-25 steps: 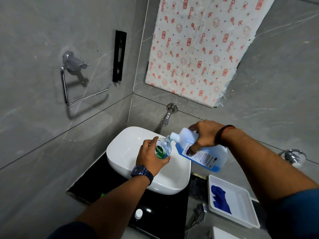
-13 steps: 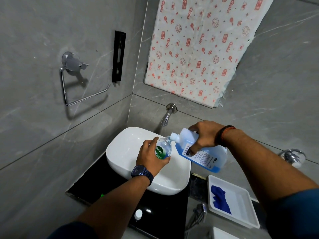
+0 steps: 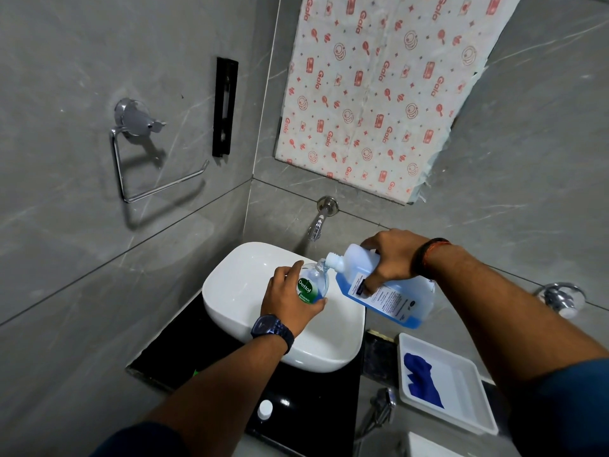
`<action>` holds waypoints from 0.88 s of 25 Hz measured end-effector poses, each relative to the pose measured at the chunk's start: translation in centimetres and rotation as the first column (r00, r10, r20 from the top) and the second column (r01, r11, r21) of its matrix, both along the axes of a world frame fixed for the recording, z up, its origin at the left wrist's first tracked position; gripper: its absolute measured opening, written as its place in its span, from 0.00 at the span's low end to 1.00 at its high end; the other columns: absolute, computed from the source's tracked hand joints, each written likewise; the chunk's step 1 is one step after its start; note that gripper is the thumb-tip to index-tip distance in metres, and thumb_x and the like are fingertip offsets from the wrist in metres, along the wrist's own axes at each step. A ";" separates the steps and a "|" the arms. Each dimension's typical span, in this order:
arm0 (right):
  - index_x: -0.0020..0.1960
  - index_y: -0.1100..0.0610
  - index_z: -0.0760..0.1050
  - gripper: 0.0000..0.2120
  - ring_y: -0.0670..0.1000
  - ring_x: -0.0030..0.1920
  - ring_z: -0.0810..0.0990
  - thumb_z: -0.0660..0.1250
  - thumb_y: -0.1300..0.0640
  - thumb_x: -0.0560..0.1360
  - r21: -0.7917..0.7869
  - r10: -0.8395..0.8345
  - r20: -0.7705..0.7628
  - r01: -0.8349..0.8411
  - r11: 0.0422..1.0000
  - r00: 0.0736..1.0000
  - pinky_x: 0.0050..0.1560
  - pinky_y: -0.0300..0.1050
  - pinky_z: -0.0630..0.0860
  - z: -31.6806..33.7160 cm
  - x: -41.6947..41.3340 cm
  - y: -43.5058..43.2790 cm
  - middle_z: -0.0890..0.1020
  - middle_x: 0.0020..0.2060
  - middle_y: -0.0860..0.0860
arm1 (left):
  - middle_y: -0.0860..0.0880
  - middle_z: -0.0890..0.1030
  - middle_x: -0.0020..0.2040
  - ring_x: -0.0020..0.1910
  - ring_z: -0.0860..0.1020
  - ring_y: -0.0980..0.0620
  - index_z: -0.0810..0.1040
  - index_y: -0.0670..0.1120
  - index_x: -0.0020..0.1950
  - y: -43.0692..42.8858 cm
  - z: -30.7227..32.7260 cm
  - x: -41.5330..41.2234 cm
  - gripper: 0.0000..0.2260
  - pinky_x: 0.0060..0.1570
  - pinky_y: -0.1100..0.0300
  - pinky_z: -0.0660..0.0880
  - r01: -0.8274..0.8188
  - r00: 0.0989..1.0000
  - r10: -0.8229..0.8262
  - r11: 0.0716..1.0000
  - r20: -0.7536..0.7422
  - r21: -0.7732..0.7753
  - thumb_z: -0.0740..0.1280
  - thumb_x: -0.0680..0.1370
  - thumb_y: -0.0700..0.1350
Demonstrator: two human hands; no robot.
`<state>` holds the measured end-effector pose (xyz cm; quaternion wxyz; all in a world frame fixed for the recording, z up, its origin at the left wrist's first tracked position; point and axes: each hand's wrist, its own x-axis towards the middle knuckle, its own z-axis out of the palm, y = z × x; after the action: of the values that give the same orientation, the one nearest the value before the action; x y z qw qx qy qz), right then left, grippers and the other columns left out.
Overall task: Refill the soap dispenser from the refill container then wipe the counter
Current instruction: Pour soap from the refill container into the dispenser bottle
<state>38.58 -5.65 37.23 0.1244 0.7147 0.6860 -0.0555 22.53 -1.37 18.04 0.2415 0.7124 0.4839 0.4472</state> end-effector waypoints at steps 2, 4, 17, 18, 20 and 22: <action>0.57 0.46 0.75 0.34 0.51 0.43 0.80 0.74 0.33 0.55 -0.003 -0.004 0.003 0.004 1.000 1.000 0.45 0.47 0.79 0.0 0.0 0.0 0.82 0.46 0.48 | 0.47 0.73 0.58 0.55 0.74 0.46 0.69 0.50 0.65 0.1 -0.1 0.1 0.37 0.53 0.55 0.76 -0.002 1.000 0.002 1.000 -0.004 -0.004 0.78 0.60 0.55; 0.57 0.47 0.75 0.34 0.51 0.44 0.80 0.74 0.33 0.55 -0.008 -0.006 0.003 0.006 1.000 1.000 0.45 0.47 0.79 0.0 0.0 0.0 0.82 0.46 0.49 | 0.47 0.73 0.58 0.55 0.74 0.46 0.69 0.50 0.65 0.2 -0.1 0.1 0.37 0.53 0.55 0.75 -0.002 1.000 0.002 1.000 -0.010 -0.006 0.78 0.60 0.55; 0.50 0.47 0.75 0.30 0.50 0.42 0.79 0.76 0.34 0.54 0.073 -0.016 -0.119 0.024 0.997 0.993 0.43 0.45 0.76 -1.9 0.6 0.5 0.81 0.44 0.48 | 0.48 0.73 0.57 0.53 0.75 0.47 0.69 0.52 0.65 0.7 -0.4 0.1 0.37 0.51 0.58 0.75 -0.020 0.999 0.020 1.000 0.026 0.010 0.78 0.60 0.56; 0.49 0.47 0.74 0.29 0.49 0.42 0.78 0.77 0.36 0.54 0.099 -0.018 -0.174 0.036 0.994 0.985 0.41 0.45 0.74 -2.6 0.7 0.5 0.80 0.43 0.48 | 0.48 0.74 0.57 0.53 0.76 0.47 0.69 0.52 0.64 0.9 -0.4 -0.2 0.36 0.50 0.60 0.74 -0.028 0.998 0.027 1.000 0.048 0.010 0.78 0.60 0.56; 0.49 0.48 0.72 0.29 0.50 0.43 0.78 0.80 0.40 0.55 0.157 -0.027 -0.327 0.082 0.984 0.945 0.42 0.46 0.75 -4.6 0.8 0.4 0.80 0.44 0.48 | 0.47 0.75 0.57 0.52 0.77 0.48 0.70 0.50 0.64 1.4 -0.8 -1.0 0.37 0.49 0.63 0.70 -0.053 0.995 0.053 0.999 0.087 -0.004 0.79 0.59 0.55; 0.51 0.49 0.72 0.30 0.49 0.45 0.79 0.82 0.46 0.54 0.196 -0.037 -0.510 0.158 0.968 0.860 0.47 0.47 0.77 -7.4 0.8 0.1 0.81 0.46 0.46 | 0.46 0.75 0.57 0.52 0.77 0.47 0.71 0.48 0.65 2.1 -1.8 -2.4 0.38 0.49 0.64 0.68 -0.088 0.990 0.090 0.996 0.111 -0.029 0.80 0.58 0.54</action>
<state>39.38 -5.57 29.84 -0.1453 0.7191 0.6591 -0.1655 20.09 0.70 16.25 0.2568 0.6609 0.5063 0.4908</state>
